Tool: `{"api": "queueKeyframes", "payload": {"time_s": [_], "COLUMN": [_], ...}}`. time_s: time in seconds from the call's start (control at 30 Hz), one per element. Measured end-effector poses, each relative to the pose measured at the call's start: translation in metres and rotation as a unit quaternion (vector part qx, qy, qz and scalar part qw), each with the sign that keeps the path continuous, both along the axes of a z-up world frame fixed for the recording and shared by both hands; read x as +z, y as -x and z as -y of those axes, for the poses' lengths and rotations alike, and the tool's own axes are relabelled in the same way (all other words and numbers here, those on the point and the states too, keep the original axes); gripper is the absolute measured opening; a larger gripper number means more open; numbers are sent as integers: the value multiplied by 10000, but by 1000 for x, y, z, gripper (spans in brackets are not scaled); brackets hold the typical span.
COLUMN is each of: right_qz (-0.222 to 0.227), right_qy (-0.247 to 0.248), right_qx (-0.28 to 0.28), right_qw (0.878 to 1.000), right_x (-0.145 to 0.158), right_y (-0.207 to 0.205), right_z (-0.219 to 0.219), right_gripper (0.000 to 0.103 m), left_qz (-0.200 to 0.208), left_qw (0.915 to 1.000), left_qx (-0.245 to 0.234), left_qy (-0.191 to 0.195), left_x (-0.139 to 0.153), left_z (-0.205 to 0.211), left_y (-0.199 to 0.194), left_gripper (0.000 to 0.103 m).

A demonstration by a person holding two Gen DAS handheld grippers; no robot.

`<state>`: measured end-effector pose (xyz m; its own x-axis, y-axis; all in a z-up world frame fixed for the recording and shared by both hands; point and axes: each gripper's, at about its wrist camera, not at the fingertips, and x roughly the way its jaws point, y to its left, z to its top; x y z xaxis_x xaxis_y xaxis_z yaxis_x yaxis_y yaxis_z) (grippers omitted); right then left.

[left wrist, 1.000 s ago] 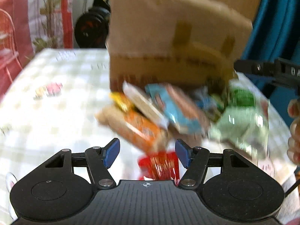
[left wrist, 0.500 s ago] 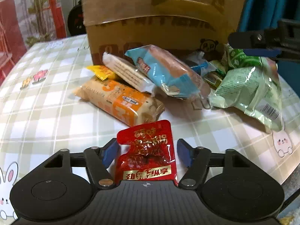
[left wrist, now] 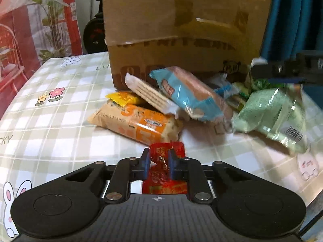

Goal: Organize snacks
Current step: 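Grasp another red packet with the left tool while the right returns to the pile, then grasp the small yellow packet with the right tool while the left holds the red packet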

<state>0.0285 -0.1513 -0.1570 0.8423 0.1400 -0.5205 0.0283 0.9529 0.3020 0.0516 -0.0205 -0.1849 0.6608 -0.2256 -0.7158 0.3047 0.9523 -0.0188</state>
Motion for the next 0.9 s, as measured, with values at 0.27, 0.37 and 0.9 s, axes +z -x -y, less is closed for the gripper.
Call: {"api": "queueKeyframes", "payload": {"time_s": [0.27, 0.37, 0.9], "right_qz": [-4, -39, -195], "right_qy": [22, 19, 170], "right_qx": [77, 126, 1402], "right_qw": [10000, 9999, 9898], "right_x": [0, -1, 8], "right_y": [-4, -7, -84], "right_z": [-5, -7, -77], "right_gripper": [54, 54, 9], "left_qz": [155, 287, 969], "left_qw": [9991, 9980, 9880], "left_qx": [168, 292, 1060], "left_qy": [367, 488, 563], "left_x": [15, 25, 70], "left_z": [-15, -24, -86], "left_y": [1, 0, -37], "left_gripper": [10, 10, 10]}}
